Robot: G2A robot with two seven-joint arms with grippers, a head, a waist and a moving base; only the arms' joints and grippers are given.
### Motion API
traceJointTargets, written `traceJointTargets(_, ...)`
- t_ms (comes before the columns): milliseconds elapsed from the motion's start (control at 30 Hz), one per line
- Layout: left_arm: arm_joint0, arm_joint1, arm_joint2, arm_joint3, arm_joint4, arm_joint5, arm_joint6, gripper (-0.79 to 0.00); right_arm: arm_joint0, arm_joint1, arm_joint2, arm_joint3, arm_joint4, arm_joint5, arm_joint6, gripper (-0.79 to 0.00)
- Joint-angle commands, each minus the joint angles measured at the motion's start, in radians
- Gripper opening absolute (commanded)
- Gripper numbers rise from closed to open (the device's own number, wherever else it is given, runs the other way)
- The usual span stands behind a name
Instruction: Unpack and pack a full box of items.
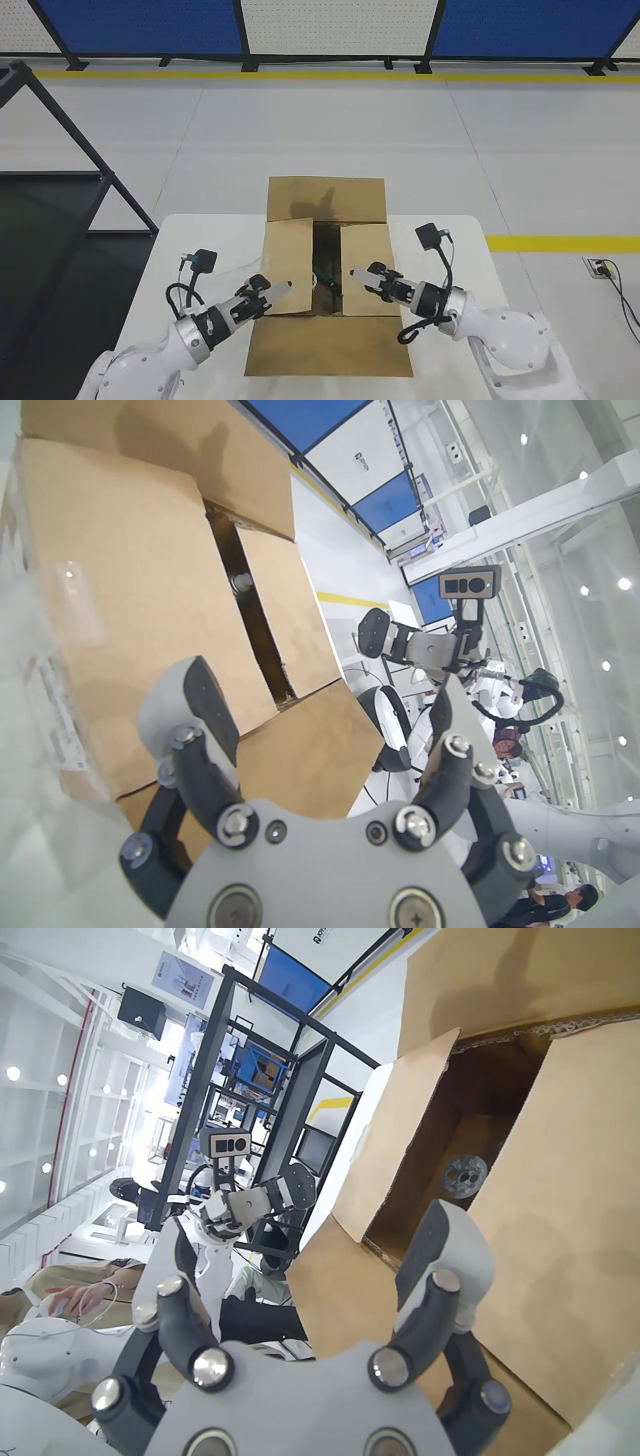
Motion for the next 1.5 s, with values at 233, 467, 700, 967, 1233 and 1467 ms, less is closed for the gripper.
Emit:
traceJointTargets(233,0.001,0.000,-0.001,-0.001,0.000,0.000,0.000,0.000,0.001,0.000,-0.001,0.001,0.000,0.000,-0.001,0.000)
traceJointTargets(467,-0.011,0.002,-0.018,0.029,0.010,0.014,0.046,0.000,-0.013,0.009,0.039,-0.017,0.079,0.011,0.045,0.000)
traceJointTargets(700,-0.167,0.017,-0.088,0.189,0.006,0.011,-0.038,0.000,-0.115,0.043,0.205,-0.087,0.189,0.072,0.229,0.000)
traceJointTargets(967,-0.415,0.031,-0.039,0.483,0.098,-0.085,-0.131,0.000,-0.271,0.075,0.367,-0.193,0.169,0.181,0.287,0.000)
traceJointTargets(1233,-0.433,0.031,-0.029,0.504,0.105,-0.091,-0.143,0.000,-0.295,0.078,0.387,-0.201,0.182,0.234,0.241,0.000)
traceJointTargets(1467,-0.433,0.031,-0.029,0.504,0.105,-0.091,-0.143,0.000,-0.295,0.078,0.387,-0.201,0.182,0.234,0.241,0.000)
